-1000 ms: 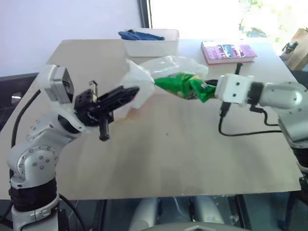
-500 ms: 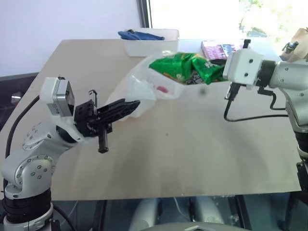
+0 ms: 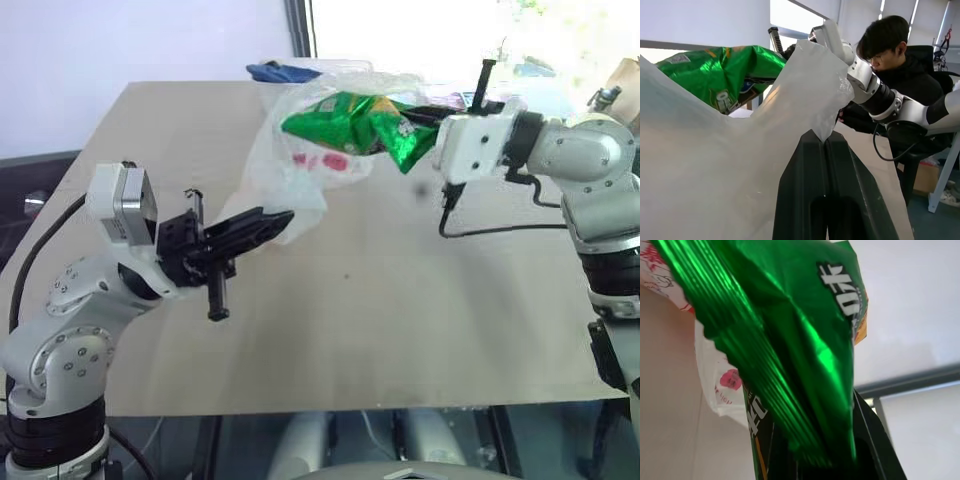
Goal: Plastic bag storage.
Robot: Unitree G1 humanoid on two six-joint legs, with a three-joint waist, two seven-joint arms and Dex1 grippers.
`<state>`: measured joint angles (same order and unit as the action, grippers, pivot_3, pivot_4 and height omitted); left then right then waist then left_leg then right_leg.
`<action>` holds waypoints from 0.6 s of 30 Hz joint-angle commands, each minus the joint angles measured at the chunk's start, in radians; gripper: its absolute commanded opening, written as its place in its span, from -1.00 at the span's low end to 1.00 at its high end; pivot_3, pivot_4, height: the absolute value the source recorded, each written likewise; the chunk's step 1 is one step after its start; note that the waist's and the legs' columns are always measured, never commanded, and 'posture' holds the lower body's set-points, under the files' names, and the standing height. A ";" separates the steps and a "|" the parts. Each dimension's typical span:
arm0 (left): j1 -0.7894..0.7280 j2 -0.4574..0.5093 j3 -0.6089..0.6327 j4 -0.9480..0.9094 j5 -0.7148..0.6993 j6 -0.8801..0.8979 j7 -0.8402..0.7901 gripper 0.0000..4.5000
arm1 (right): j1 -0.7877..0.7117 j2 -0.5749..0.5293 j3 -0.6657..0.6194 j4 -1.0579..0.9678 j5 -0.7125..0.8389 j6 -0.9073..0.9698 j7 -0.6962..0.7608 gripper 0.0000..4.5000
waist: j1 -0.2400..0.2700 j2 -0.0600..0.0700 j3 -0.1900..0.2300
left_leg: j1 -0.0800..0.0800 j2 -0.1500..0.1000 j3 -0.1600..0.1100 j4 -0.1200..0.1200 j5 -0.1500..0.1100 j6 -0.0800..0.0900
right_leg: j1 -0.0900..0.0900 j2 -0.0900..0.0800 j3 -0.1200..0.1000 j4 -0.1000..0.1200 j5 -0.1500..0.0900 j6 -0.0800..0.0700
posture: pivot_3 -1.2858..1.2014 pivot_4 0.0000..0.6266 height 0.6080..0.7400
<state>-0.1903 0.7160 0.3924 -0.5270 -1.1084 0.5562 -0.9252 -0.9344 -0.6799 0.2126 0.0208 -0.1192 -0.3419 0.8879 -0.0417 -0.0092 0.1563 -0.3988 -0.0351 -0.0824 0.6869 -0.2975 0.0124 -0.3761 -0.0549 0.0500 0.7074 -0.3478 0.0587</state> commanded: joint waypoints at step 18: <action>-0.050 -0.003 -0.017 -0.037 -0.060 -0.003 0.001 -1.00 | -0.187 0.307 0.141 0.551 -0.229 -0.383 -0.245 -0.97 | -0.037 0.000 0.000 | 0.001 0.001 0.001 -0.001 0.001 -0.002 | -0.001 0.001 -0.001 0.001 0.000 0.000 | 0.03 -0.52 1.00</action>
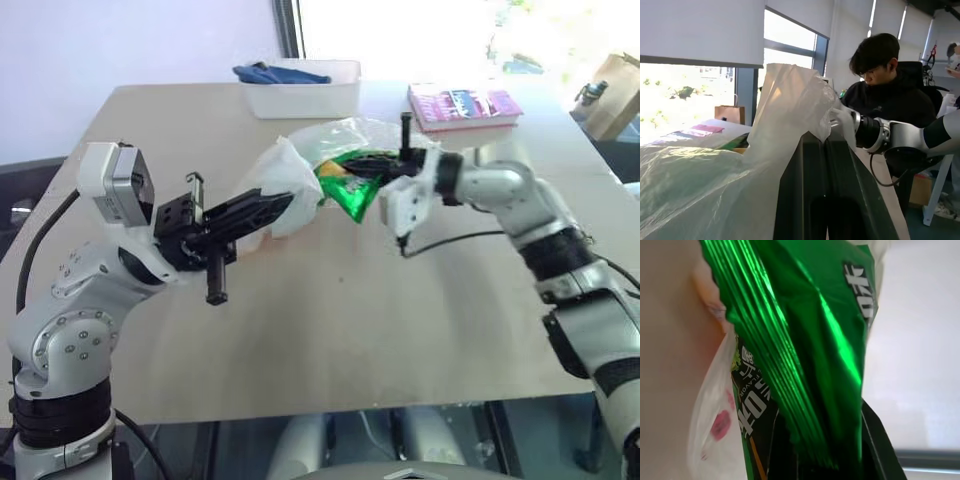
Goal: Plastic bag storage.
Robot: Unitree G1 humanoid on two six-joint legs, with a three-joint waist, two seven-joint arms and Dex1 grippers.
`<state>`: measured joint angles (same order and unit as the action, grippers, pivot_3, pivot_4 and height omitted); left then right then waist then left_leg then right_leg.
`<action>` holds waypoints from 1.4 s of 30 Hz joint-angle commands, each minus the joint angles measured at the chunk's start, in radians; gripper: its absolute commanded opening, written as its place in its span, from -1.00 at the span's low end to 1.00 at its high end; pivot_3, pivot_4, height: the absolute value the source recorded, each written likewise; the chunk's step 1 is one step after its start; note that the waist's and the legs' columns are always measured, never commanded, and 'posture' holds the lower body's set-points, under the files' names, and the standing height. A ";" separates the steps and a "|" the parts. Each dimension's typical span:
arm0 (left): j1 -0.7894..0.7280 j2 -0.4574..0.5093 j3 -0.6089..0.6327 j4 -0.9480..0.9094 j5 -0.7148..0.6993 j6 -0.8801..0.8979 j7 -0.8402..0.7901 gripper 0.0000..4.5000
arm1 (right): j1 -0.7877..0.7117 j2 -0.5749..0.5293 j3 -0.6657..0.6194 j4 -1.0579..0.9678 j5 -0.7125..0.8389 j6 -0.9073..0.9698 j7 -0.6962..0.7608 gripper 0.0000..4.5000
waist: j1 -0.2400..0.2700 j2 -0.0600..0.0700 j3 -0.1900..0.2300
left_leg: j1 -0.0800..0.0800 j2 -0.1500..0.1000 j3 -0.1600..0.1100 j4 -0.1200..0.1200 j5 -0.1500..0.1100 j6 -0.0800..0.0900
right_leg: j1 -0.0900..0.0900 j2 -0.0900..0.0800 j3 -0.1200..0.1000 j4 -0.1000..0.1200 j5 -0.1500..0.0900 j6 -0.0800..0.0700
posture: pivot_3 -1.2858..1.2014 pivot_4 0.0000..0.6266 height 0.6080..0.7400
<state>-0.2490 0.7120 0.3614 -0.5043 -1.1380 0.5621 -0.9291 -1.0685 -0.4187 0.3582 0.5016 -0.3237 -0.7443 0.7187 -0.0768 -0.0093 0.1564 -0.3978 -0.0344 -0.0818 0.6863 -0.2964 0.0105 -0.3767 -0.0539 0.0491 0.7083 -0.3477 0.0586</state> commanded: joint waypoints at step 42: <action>-0.061 -0.131 0.046 -0.010 -0.031 -0.099 0.285 -1.00 | 0.258 -0.158 -0.286 -0.554 0.363 1.067 0.229 0.97 | 0.012 0.000 0.000 | 0.000 -0.001 -0.003 0.000 0.001 -0.001 | 0.000 -0.002 -0.004 0.001 0.000 0.000 | 0.03 -0.52 1.00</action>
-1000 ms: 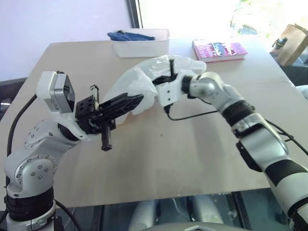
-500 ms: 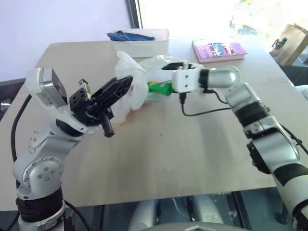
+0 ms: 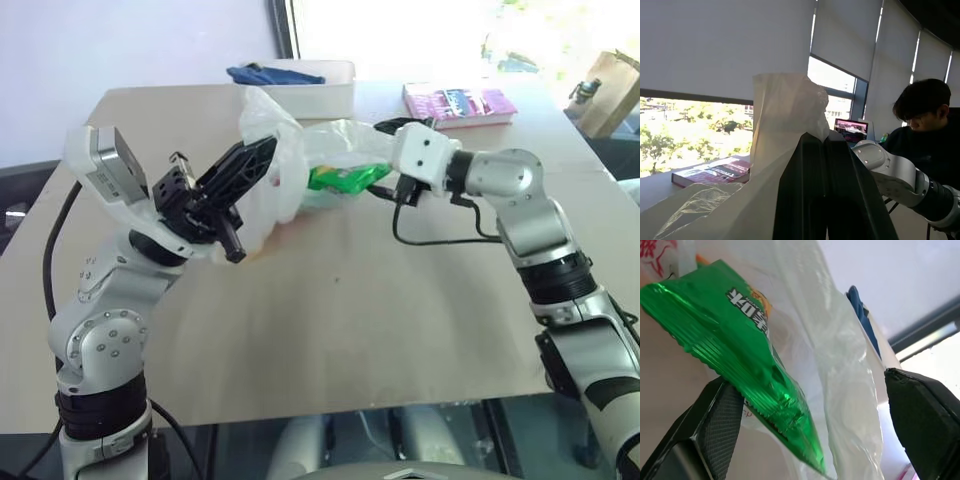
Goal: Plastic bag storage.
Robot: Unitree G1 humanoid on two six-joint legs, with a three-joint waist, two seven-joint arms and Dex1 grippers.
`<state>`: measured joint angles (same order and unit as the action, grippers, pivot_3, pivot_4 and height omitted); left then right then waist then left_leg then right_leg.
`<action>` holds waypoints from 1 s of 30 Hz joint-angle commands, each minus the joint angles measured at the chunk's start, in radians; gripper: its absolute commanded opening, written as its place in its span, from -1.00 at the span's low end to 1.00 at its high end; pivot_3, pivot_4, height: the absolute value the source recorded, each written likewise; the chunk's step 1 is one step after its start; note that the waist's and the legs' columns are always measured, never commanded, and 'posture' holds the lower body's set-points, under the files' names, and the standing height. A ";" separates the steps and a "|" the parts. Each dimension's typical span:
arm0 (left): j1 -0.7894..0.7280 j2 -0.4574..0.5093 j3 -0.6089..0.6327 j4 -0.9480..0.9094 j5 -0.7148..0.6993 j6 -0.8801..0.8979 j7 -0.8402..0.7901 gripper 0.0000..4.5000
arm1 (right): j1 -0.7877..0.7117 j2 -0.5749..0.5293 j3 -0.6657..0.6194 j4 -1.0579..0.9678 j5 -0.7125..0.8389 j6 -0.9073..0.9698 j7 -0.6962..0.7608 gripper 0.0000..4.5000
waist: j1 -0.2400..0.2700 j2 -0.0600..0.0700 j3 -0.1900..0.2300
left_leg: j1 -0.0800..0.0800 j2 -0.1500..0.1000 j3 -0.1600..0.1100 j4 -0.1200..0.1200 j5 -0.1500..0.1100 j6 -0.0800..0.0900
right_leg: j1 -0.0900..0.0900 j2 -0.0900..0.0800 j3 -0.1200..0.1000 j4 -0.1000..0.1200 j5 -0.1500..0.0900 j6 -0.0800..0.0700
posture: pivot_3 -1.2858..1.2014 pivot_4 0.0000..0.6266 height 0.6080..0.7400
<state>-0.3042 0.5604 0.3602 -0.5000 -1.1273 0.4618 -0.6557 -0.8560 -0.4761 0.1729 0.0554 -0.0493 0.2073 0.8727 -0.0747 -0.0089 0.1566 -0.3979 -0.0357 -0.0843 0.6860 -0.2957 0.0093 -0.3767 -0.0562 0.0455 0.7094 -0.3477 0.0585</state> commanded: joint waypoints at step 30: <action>-0.033 0.053 0.081 -0.033 -0.104 0.014 0.080 -1.00 | 0.054 -0.041 -0.095 0.034 0.390 0.657 0.010 -0.01 | 0.012 0.000 0.000 | -0.001 0.000 0.000 -0.001 0.000 0.000 | -0.001 0.000 0.001 -0.001 0.000 0.000 | 0.03 -0.52 1.00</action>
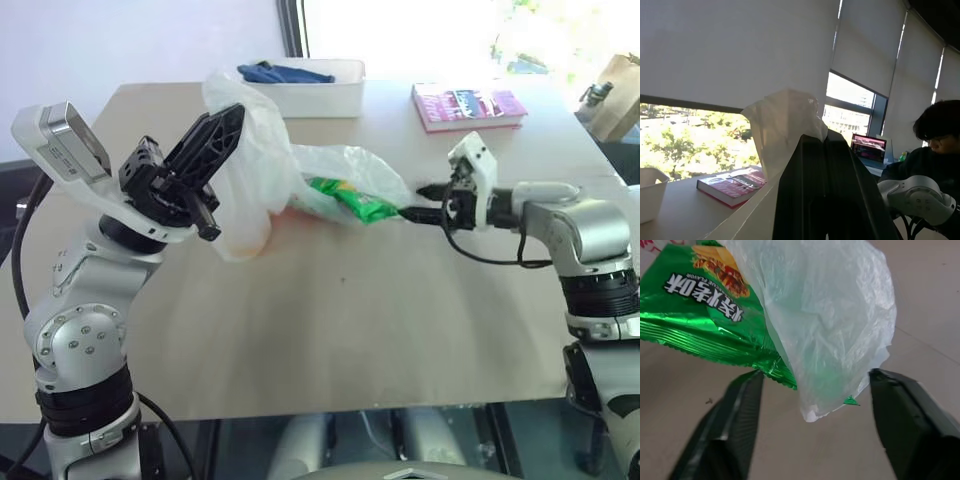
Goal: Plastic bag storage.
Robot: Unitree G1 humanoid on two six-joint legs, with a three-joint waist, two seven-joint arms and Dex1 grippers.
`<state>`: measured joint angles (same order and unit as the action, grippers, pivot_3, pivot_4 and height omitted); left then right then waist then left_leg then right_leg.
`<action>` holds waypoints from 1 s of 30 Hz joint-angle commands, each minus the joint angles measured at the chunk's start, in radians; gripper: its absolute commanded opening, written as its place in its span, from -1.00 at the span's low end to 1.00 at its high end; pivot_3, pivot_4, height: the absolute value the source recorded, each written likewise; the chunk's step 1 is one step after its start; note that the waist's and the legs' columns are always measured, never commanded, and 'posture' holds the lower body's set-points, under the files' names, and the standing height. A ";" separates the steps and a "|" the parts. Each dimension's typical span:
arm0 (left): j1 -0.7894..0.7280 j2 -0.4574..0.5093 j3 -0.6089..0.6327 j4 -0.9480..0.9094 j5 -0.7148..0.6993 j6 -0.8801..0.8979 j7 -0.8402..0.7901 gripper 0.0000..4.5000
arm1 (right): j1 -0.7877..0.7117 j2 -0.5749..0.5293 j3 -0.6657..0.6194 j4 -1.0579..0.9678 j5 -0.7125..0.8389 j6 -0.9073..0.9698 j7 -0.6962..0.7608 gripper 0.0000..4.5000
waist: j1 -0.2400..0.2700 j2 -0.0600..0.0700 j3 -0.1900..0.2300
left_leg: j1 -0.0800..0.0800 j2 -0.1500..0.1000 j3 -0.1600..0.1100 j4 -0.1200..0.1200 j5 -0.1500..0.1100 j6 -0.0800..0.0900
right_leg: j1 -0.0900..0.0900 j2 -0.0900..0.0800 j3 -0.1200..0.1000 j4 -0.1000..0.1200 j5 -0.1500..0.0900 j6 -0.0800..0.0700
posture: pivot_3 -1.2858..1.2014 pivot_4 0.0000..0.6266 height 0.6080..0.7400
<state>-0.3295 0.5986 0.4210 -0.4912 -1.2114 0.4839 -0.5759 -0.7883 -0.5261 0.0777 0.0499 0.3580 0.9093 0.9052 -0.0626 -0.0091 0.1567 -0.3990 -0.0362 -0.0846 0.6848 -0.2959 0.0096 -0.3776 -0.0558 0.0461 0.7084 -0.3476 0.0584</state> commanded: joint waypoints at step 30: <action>-0.878 -0.172 -0.145 0.962 0.290 -0.149 -0.202 -1.00 | -0.604 -0.250 -0.540 0.240 0.480 0.185 -0.195 -0.99 | 0.013 -0.005 0.008 | -0.026 -0.010 -0.008 0.004 -0.002 0.004 | -0.018 -0.013 -0.023 0.003 0.000 0.000 | 0.03 -0.52 1.00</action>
<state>-1.2207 0.4190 0.2837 0.5508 -0.9411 0.3288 -0.7257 -1.4072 -0.7459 -0.4443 0.4317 0.7949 1.0650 0.7168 -0.0499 -0.0143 0.1651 -0.4270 -0.0460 -0.0940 0.6902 -0.2979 0.0135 -0.3973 -0.0700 0.0230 0.7126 -0.3476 0.0583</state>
